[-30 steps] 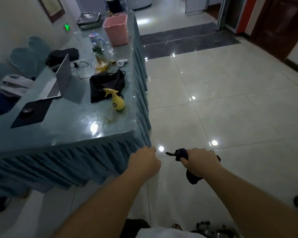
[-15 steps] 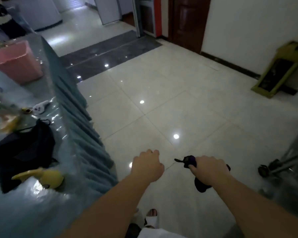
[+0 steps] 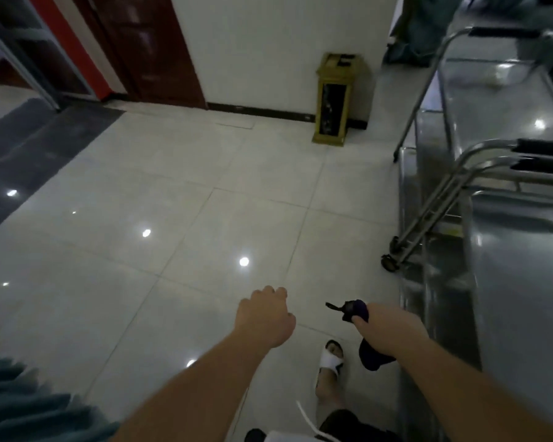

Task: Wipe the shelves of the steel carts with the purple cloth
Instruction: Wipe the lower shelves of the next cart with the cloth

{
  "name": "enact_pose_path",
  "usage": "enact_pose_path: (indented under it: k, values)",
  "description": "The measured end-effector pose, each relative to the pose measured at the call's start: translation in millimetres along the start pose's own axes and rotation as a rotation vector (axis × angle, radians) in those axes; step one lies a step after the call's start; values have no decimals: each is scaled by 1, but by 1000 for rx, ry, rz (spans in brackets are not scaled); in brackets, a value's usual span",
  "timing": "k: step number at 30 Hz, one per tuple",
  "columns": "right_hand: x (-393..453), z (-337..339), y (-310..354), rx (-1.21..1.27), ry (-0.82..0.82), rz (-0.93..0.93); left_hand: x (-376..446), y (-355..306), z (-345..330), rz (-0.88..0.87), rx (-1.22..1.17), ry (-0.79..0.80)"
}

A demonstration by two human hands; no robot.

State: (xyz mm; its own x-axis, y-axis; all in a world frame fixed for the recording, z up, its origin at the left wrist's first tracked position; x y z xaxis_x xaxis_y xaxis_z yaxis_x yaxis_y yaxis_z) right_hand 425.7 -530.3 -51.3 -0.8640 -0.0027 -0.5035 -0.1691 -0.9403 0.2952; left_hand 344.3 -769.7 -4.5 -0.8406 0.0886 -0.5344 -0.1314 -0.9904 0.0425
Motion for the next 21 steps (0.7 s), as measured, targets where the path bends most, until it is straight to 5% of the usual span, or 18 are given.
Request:
enact_pose_path:
  k: [13,21]
  values:
    - [115,144,-136,349,-67,-227,166,-203,141,-275,152,-40]
    - [150,169,-194,518,-111,-486,262,-308,179,-515,335,6]
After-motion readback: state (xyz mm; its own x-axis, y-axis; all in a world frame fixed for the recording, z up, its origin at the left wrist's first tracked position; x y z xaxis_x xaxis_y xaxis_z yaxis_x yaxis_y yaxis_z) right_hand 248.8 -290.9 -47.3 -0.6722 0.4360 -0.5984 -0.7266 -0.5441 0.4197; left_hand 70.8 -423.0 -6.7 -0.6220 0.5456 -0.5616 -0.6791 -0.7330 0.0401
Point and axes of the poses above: each hand's wrist, its own x-axis towards the middle knuckle, its own z-axis out of the back of the hand, y = z × x, the point moved 4 cm from there along x, towards the middle knuckle, and after that the axes turned 15 degrees about z, right-handed, at the moved point
